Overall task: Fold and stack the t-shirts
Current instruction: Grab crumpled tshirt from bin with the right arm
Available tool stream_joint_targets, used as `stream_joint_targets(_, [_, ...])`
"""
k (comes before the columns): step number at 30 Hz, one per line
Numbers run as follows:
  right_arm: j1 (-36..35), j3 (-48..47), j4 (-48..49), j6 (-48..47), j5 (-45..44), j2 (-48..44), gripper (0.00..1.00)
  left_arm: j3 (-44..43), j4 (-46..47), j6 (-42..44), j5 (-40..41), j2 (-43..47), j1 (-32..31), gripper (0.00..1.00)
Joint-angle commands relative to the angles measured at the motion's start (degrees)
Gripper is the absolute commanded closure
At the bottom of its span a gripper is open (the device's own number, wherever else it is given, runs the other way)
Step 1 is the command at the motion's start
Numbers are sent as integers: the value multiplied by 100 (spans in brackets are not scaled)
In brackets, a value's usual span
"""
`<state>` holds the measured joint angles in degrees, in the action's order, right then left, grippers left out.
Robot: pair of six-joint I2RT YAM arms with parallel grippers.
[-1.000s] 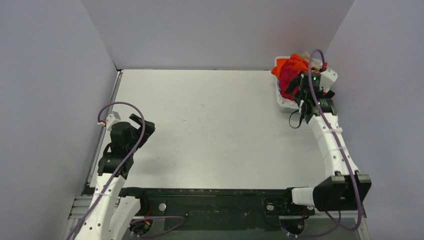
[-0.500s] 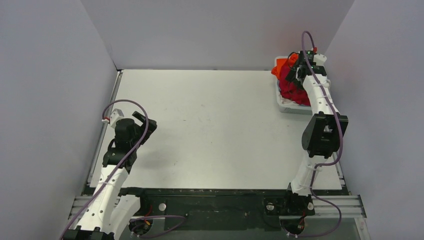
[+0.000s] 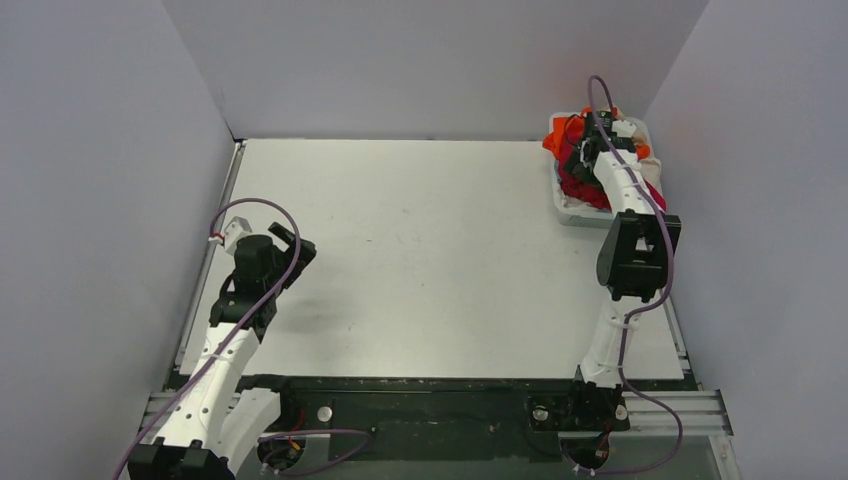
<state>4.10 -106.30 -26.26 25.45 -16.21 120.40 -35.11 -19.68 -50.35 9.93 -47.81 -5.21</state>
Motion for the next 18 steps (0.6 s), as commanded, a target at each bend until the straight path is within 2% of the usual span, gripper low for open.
stream_joint_targets(1, [8,-176,308,10,-18,126,32,5,269,108,18,-17,-20,2])
stream_joint_targets(2, [11,-170,390,-2,37,151,36,5,266,112,27,-18,-18,2])
stream_joint_targets(3, [12,-154,422,-4,115,155,48,7,246,117,39,-20,-22,2])
stream_joint_targets(4, [5,-149,478,-5,152,136,55,9,242,120,42,-19,-23,2])
stream_joint_targets(5, [4,-131,488,1,166,108,68,11,231,125,50,-13,-23,2])
stream_joint_targets(8, [4,-25,552,-15,78,-181,89,20,233,129,34,7,-28,2])
stream_joint_targets(9, [4,37,561,-14,-22,-257,99,21,236,130,21,10,-25,2])
stream_joint_targets(18, [11,303,306,-69,-182,-1682,100,23,238,138,-46,50,-32,2])
